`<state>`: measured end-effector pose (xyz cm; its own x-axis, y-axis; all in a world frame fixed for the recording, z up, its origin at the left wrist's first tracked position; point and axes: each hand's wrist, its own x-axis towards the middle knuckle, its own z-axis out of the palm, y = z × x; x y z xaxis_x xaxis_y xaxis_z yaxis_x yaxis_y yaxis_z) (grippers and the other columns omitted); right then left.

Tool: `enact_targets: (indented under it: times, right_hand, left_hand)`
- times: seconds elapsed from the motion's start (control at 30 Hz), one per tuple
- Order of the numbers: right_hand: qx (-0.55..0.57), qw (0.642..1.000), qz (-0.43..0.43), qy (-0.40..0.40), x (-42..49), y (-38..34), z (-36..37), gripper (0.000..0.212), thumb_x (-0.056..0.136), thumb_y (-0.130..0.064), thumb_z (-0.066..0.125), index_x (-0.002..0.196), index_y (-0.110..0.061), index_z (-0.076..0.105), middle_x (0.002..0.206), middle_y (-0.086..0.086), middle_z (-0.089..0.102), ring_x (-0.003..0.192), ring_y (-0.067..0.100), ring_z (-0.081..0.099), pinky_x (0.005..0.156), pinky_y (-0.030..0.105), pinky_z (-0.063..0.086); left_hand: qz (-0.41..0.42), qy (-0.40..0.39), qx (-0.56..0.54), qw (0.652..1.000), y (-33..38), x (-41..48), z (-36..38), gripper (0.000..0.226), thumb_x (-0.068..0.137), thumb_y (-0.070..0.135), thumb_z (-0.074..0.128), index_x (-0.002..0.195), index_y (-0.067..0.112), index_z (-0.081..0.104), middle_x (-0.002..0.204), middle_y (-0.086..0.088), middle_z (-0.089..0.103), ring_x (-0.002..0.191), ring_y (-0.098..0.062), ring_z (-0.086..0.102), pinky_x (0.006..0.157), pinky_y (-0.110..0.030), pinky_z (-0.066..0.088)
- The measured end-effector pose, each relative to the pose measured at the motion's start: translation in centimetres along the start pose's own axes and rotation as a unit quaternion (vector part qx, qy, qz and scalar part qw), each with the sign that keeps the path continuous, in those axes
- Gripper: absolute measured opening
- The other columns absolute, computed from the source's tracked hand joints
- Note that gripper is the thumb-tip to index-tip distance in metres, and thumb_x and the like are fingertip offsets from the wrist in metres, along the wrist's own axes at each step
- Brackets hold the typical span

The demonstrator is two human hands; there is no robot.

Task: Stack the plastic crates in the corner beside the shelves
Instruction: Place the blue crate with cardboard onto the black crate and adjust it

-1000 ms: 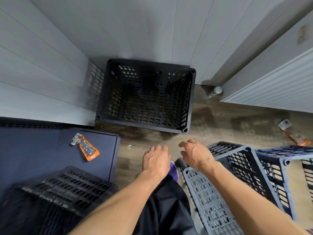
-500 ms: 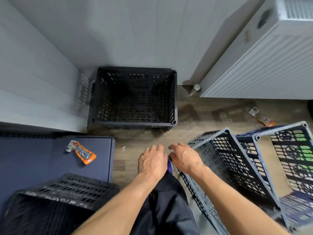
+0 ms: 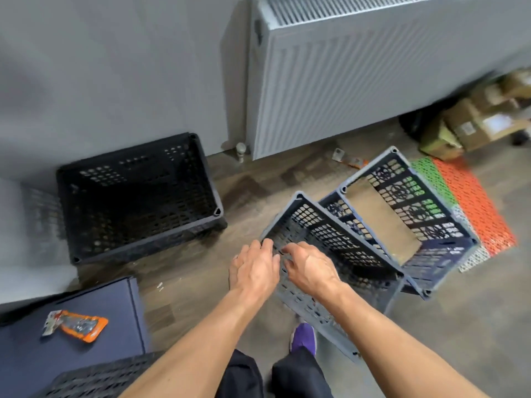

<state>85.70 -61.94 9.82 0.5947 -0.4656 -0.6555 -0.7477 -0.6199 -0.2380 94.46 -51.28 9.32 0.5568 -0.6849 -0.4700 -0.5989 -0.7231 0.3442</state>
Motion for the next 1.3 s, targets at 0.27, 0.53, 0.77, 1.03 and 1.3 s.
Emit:
enact_targets:
  times: [0.27,0.53,0.77,1.03,1.3]
  right_hand:
    - [0.033,0.999,0.029,0.017,-1.3,11.4,-1.8,0.042,0.103,-0.033,0.042,0.142,-0.023,0.052,0.135,0.005,0.058,0.127,0.027,0.053,0.099,0.041,0.048]
    - [0.062,0.997,0.045,0.016,-3.0,24.0,-3.7,0.042,0.103,-0.033,0.045,0.143,-0.023,0.053,0.136,0.007,0.058,0.128,0.028,0.053,0.100,0.041,0.049]
    - [0.110,0.989,0.101,0.020,-4.4,31.5,-2.3,0.042,0.103,-0.032,0.044,0.143,-0.022,0.053,0.134,0.007,0.058,0.127,0.029,0.052,0.097,0.042,0.050]
    - [0.168,0.968,0.179,0.054,-6.4,32.3,-1.5,0.042,0.103,-0.031,0.044,0.144,-0.023,0.053,0.135,0.006,0.058,0.128,0.028,0.052,0.098,0.041,0.049]
    - [0.199,0.951,0.226,0.066,-6.3,29.2,-1.2,0.042,0.102,-0.031,0.044,0.143,-0.025,0.053,0.138,0.004,0.058,0.129,0.027,0.053,0.096,0.040,0.048]
  left_hand:
    - [0.061,-0.009,0.044,0.997,10.9,2.2,3.9,0.036,0.101,0.042,0.038,0.127,0.020,0.048,0.119,-0.005,0.060,0.108,-0.027,0.056,0.086,-0.041,0.046]
    - [0.077,-0.046,0.098,0.991,22.4,3.4,8.2,0.035,0.102,0.040,0.037,0.127,0.018,0.048,0.120,-0.007,0.059,0.110,-0.027,0.057,0.086,-0.040,0.047]
    - [0.118,-0.059,0.125,0.983,29.1,5.0,11.8,0.037,0.102,0.041,0.039,0.128,0.019,0.049,0.120,-0.006,0.059,0.110,-0.027,0.057,0.083,-0.040,0.048]
    - [0.183,-0.083,0.141,0.969,29.8,4.9,12.0,0.037,0.102,0.042,0.037,0.129,0.018,0.048,0.118,-0.005,0.060,0.109,-0.026,0.058,0.083,-0.038,0.048]
    - [0.200,-0.098,0.129,0.966,26.3,5.2,9.7,0.037,0.103,0.042,0.034,0.131,0.019,0.046,0.121,-0.005,0.059,0.111,-0.025,0.056,0.085,-0.038,0.047]
